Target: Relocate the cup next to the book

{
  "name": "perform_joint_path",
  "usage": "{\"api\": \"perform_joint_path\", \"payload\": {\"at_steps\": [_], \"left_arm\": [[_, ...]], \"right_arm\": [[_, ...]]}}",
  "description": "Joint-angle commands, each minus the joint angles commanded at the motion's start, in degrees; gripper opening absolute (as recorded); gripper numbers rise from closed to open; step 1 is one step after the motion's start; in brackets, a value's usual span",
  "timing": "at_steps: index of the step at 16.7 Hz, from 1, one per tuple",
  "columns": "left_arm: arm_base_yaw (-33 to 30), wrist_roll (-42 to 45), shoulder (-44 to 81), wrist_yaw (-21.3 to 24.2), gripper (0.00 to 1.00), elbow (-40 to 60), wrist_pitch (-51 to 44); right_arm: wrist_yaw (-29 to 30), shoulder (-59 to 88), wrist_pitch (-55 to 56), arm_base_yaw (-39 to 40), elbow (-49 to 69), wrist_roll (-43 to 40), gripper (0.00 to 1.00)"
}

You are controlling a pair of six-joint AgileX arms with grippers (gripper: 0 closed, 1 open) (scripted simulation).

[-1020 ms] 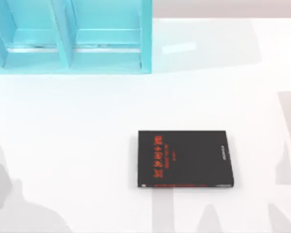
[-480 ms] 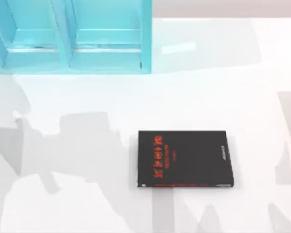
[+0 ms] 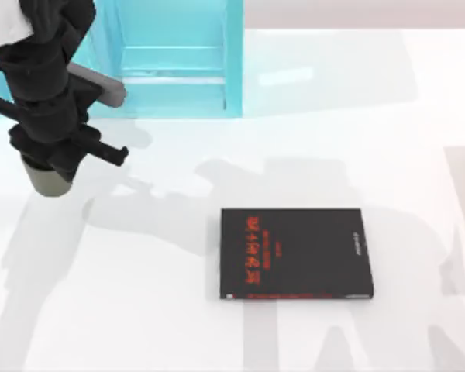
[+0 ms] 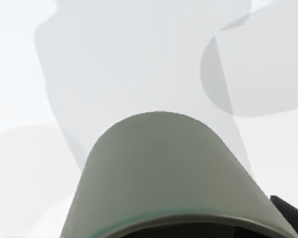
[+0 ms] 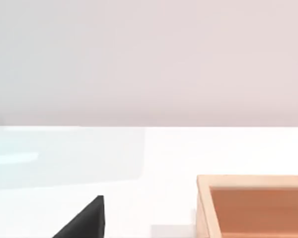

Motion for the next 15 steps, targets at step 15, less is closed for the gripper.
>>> {"api": "perform_joint_path", "payload": {"at_steps": [15], "left_arm": [[-22.71,-49.45,-1.26,5.77,0.00,6.07,-4.42]], "right_arm": [[0.00,0.00,0.00,0.00,0.00,0.00,1.00]]}}
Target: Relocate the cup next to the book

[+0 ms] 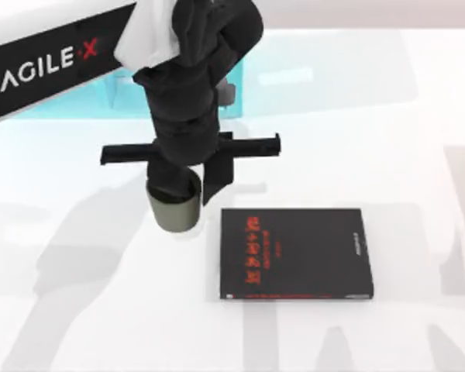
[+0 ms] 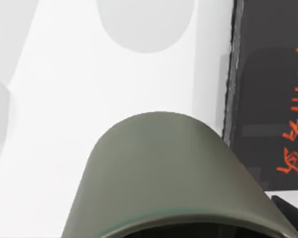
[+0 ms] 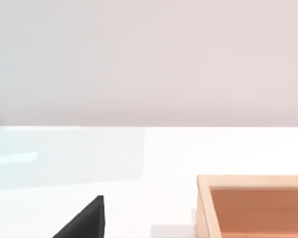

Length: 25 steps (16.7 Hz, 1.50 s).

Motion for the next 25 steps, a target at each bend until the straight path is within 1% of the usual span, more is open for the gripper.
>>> {"api": "perform_joint_path", "payload": {"at_steps": [7,13,18,25], "left_arm": [[0.39,-0.04,0.49,0.00,0.00,-0.97,0.99],[0.75,0.70,1.75,0.08,0.00,-11.12,12.91],[0.82,0.80,1.86,0.06,0.00,-12.23,14.05],[0.82,0.80,1.86,0.06,0.53,-12.23,14.05]], "right_arm": [[0.00,0.00,0.00,0.00,0.00,0.00,1.00],[0.00,0.00,0.00,0.00,0.00,0.00,1.00],[0.00,0.00,0.00,0.00,0.00,0.00,1.00],[0.00,0.00,0.00,0.00,0.00,0.00,1.00]]}}
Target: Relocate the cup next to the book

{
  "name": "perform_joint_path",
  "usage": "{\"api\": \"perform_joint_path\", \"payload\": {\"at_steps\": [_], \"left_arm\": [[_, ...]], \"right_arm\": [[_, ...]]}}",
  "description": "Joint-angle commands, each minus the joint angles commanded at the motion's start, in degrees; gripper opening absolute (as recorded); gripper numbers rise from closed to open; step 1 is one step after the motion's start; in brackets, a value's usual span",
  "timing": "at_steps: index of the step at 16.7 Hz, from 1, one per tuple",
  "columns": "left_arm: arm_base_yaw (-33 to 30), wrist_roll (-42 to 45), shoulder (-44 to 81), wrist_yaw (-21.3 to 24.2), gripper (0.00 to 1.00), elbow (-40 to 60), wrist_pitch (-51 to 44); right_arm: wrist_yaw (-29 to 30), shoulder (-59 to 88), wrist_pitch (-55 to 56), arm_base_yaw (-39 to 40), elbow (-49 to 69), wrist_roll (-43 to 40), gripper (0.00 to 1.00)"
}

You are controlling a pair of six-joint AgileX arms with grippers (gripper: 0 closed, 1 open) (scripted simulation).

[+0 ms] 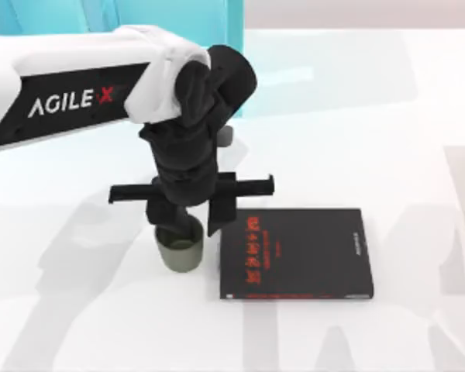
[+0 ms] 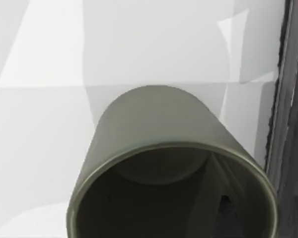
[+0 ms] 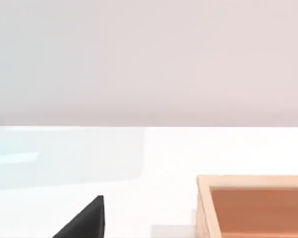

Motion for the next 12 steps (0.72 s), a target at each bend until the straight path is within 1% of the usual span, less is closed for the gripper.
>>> {"api": "perform_joint_path", "payload": {"at_steps": [6,7,12], "left_arm": [[0.00,0.00,0.00,0.00,0.98,0.00,0.00],[0.00,0.00,0.00,0.00,1.00,0.00,0.00],[0.00,0.00,0.00,0.00,1.00,0.00,0.00]], "right_arm": [[0.00,0.00,0.00,0.00,0.00,0.00,1.00],[0.00,0.00,0.00,0.00,0.00,0.00,1.00],[0.00,0.00,0.00,0.00,0.00,0.00,1.00]]}}
